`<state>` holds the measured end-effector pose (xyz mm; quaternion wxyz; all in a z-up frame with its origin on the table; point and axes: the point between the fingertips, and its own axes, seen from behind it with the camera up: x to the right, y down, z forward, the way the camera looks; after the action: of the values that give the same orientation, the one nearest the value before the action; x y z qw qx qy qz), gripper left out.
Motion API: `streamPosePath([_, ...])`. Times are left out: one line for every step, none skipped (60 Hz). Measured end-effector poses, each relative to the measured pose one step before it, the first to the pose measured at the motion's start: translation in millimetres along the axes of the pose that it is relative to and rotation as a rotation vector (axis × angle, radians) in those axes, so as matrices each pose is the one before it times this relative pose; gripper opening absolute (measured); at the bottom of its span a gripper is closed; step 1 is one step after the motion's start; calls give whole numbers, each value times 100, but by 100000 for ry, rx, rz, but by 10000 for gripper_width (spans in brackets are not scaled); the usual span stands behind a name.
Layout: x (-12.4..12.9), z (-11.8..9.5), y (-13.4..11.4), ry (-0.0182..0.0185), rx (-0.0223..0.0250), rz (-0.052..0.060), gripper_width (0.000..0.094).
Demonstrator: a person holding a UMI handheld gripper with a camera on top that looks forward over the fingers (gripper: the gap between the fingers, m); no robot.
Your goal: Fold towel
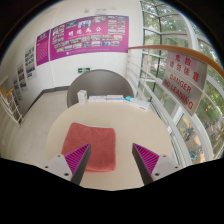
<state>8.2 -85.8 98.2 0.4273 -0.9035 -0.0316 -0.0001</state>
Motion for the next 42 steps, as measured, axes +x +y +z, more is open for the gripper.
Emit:
streamPosePath([-241, -640, -6, 282, 379, -340, 856])
streamPosePath([-444, -656, 167, 425, 541, -206, 855])
streamPosePath([-277, -671, -35, 256, 407, -177, 856])
streamPosePath([-276, -672, -44, 249, 315, -128, 856])
streamPosePath([-297, -695, 9, 240, 218, -47, 856])
streamPosePath([-299, -696, -23, 276, 193, -22, 856])
streamPosePath([-303, -749, 11, 358, 109, -43, 857])
streamPosePath([-179, -732, -116, 428, 4, -19, 855])
streamPosePath([-240, -788, -98, 260, 99, 59, 856])
streamPosePath([-299, -810, -6, 306, 135, 126, 856])
streamPosePath([-384, -836, -16, 243, 265, 170, 857])
streamPosePath([-328, -866, 4, 218, 293, 148, 856])
streamPosePath([-314, -886, -6, 264, 299, 140, 853])
streamPosePath([-275, -874, 31, 376, 262, 177, 851])
streamPosePath([-135, -546, 237, 576, 294, 1, 852])
streamPosePath([-318, -937, -148, 244, 80, 186, 855])
streamPosePath([-290, -849, 45, 240, 232, 94, 856])
streamPosePath([-252, -842, 67, 262, 265, 30, 855])
streamPosePath([-250, -849, 110, 348, 160, 3, 855])
streamPosePath([-204, -833, 174, 457, -19, -38, 854])
streamPosePath([-231, -820, 416, 635, 84, -103, 855])
streamPosePath([-236, -864, -24, 464, -4, -51, 855])
streamPosePath([-218, -902, 129, 375, 270, -132, 854])
streamPosePath([-203, -794, 99, 297, 327, -99, 854])
streamPosePath([-198, -758, 115, 308, 234, -64, 853])
streamPosePath([-133, -732, 111, 323, 197, 26, 856])
streamPosePath([-175, -689, 105, 300, 246, 88, 855])
streamPosePath([-141, -718, 303, 259, 292, 43, 856])
streamPosePath([-156, -682, 90, 162, 139, -27, 855])
streamPosePath([-135, -572, 101, 46, 131, 70, 857])
streamPosePath([-103, -561, 130, 78, 84, 119, 855])
streamPosePath([-75, -549, 129, 109, 63, 164, 853])
streamPosePath([-74, -509, 135, 117, 84, 199, 854])
streamPosePath([-44, -468, 113, 134, 133, 145, 855])
streamPosePath([-32, -423, 68, 203, 226, 45, 855])
streamPosePath([-122, -547, 167, 194, 292, 52, 853])
streamPosePath([-4, -466, -15, 194, 173, 40, 854])
streamPosePath([22, -303, 25, 173, 273, 124, 854])
streamPosePath([-7, -320, 16, 206, 264, 16, 856])
streamPosePath([6, -303, 14, 101, 152, -6, 853])
streamPosePath([-41, -289, 22, 32, 127, -98, 856])
streamPosePath([-17, -244, 37, -10, 84, -148, 854])
